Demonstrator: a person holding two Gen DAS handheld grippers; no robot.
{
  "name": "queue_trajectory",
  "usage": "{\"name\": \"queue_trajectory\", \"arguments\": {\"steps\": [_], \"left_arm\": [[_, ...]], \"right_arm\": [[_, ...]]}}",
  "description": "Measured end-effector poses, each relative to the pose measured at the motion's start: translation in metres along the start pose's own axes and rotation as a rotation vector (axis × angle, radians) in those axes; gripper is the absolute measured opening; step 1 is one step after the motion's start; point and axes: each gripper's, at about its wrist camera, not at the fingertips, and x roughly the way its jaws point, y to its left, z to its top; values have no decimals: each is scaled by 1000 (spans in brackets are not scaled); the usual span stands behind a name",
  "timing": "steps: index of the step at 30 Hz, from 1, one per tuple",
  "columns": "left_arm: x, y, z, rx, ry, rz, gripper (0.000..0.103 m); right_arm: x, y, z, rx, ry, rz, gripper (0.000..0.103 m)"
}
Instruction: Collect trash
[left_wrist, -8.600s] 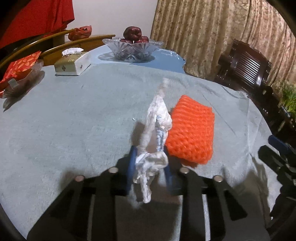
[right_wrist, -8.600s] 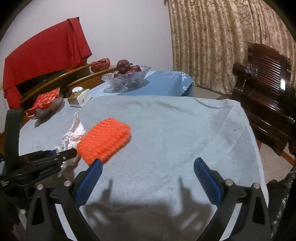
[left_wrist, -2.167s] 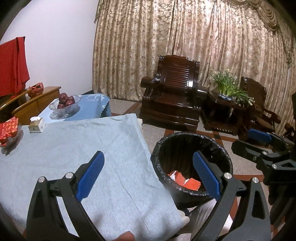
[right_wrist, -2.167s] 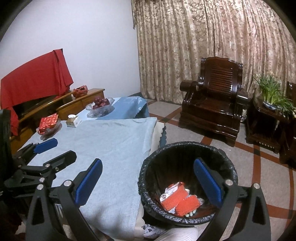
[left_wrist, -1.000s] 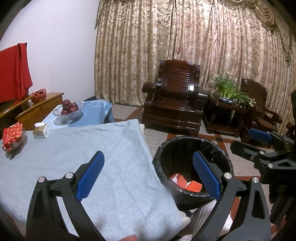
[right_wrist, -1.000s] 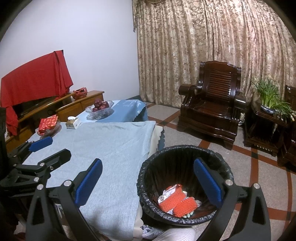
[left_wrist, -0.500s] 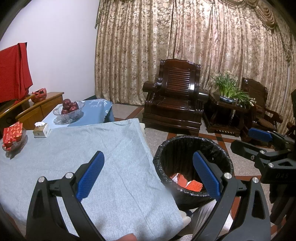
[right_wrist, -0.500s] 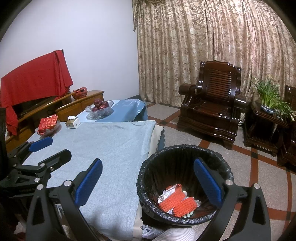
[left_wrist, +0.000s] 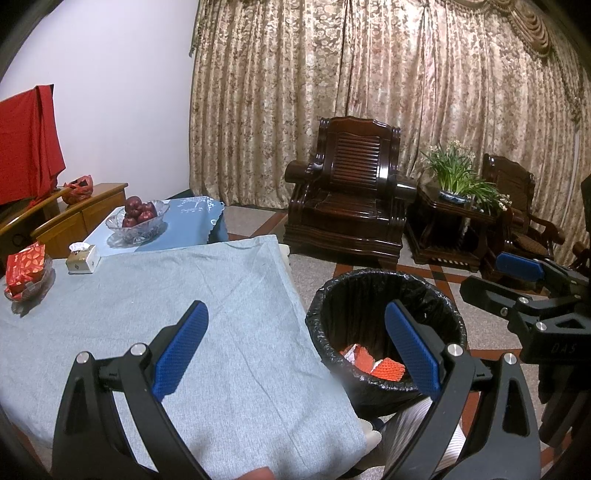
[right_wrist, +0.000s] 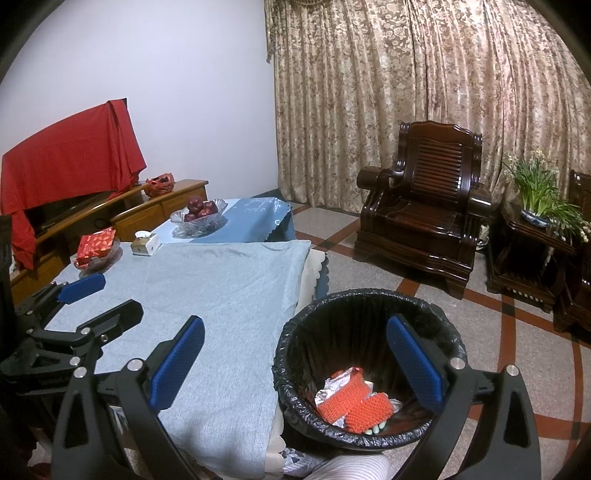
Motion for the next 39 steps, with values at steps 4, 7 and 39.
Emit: {"name": "queue_trajectory", "arguments": {"steps": [4, 7, 39], "left_arm": [[-1, 1, 0, 2, -1, 2, 94], [-1, 0, 0, 2, -1, 1, 94], [3, 11, -2, 3, 16, -13, 94]], "right_arm": [[0, 0, 0, 0, 2, 0, 97], [0, 0, 0, 0, 2, 0, 97], [4, -5, -1, 2, 10, 1, 97]]}}
